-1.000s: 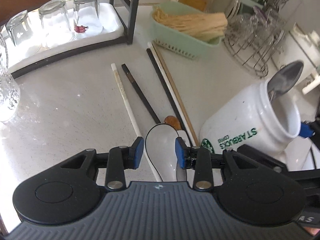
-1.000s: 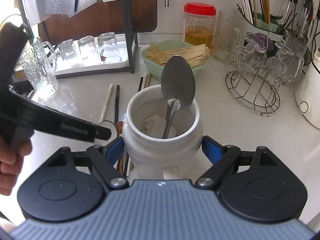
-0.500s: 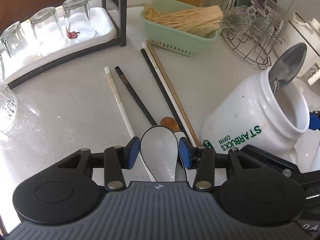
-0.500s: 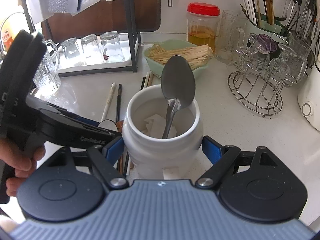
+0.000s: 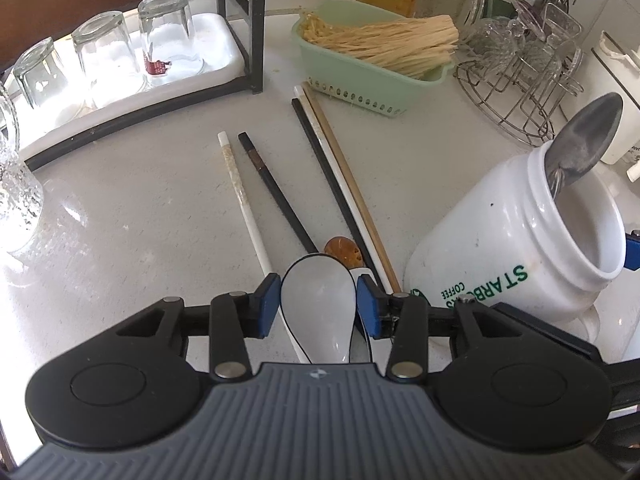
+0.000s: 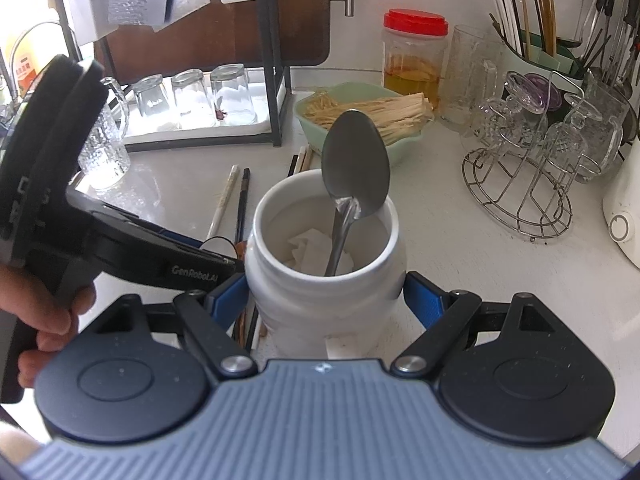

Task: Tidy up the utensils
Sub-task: 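Close the left gripper on the white ceramic spoon's handle, then lift the white ceramic spoon with the left gripper and carry it over the mug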

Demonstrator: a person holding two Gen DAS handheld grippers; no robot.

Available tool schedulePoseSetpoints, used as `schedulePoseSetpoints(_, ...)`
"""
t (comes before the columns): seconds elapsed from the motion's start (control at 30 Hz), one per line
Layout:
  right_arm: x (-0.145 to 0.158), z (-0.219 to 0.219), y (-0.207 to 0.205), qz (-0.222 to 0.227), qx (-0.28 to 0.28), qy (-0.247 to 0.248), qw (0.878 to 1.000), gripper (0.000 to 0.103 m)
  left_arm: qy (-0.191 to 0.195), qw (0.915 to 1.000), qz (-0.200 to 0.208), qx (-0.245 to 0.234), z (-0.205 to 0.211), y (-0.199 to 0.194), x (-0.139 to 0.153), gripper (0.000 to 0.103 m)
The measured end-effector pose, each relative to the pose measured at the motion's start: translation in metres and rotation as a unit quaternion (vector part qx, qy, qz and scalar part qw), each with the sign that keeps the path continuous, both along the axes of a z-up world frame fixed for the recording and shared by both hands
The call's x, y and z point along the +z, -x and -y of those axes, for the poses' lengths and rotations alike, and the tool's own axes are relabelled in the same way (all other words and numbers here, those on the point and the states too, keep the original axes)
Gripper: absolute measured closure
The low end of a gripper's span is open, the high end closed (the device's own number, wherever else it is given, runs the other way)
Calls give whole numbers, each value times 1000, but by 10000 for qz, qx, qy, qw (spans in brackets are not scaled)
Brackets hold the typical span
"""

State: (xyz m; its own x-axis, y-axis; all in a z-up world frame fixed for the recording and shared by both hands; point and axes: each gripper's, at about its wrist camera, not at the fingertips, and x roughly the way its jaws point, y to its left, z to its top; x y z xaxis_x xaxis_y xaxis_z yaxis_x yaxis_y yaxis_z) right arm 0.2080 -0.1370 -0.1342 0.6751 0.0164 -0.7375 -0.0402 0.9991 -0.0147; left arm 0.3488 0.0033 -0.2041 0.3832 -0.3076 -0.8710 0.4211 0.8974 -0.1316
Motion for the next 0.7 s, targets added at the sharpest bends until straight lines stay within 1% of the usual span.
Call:
schedulePoseSetpoints(0.13,0,1,0,-34,50,27,10000,16,-6,10000,28,77,-2,2,8,56)
schedulePoseSetpoints(0.3,-1,2,2,31,136,26,9999,16,20,9996,191,200,-5,10,24,56)
schedulePoseSetpoints(0.43,-2,3,5,104,238,13,9997,16,-76,9984,481,276,-6,26,41,56)
schedulePoseSetpoints(0.53,-3,5,8,222,345,5,9992,16,-27,9980,508,371,-8,35,49,56)
schedulePoseSetpoints(0.7,-2,9,8,222,484,-42,9986,16,2,9966,620,547,-11,48,66,56)
